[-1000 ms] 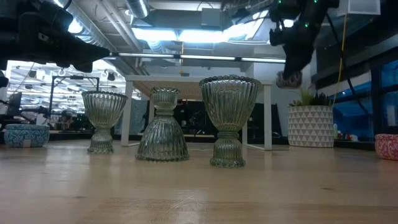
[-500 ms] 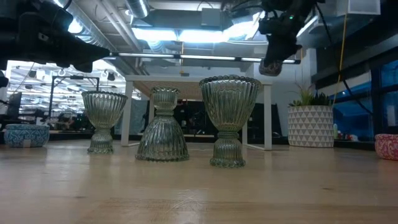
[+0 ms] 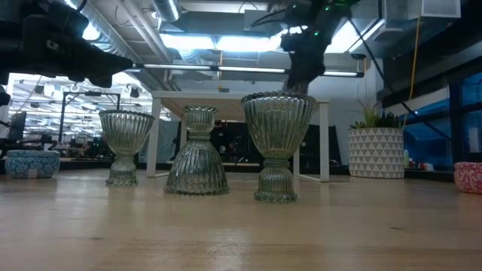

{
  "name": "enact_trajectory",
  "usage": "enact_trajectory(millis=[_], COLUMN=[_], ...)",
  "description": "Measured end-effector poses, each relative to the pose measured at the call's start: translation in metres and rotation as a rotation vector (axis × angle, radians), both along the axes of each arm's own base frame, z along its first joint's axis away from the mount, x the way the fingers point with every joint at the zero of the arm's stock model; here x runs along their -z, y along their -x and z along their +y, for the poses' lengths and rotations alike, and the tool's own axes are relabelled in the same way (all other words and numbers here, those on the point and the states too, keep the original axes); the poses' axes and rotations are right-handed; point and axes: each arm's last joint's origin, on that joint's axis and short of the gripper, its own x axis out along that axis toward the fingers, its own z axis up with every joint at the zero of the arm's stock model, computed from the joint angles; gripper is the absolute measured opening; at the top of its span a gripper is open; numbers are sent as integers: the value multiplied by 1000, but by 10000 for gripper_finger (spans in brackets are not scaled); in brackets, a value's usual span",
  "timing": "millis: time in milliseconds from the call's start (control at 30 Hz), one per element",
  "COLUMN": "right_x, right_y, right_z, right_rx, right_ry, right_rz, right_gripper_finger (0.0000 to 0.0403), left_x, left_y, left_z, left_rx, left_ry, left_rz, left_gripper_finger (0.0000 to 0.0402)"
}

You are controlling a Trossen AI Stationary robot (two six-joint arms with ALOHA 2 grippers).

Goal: Pick & Place candle stick holders
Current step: Put the black patterned scented candle on the shelf, then put the pink patterned scented candle on the shelf aligned with the other patterned scented candle

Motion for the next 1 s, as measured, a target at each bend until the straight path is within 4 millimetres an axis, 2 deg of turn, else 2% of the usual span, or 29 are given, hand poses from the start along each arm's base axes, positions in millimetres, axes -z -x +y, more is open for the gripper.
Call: enact_trajectory(millis=[133,300,467,833,1000], right_x=[14,27,27,27,24], right_y=[-13,-19,-23,-23,-20], right_z=[-8,-12,-14,-14,-12], right_rx=[-9,-29,-32,-36,-41], right_ry=[-2,-9,9,2,1], right_rz=[14,47,22,21,27], right_gripper_finger=[295,295,302,376,389], left_x=[0,0,0,0,0], left_y=[0,0,0,0,0], left_z=[0,0,0,0,0], left_rx=[0,0,0,0,0], left_ry=[0,0,0,0,0], left_rz=[1,0,0,0,0], left_gripper_finger=[2,2,2,2,2])
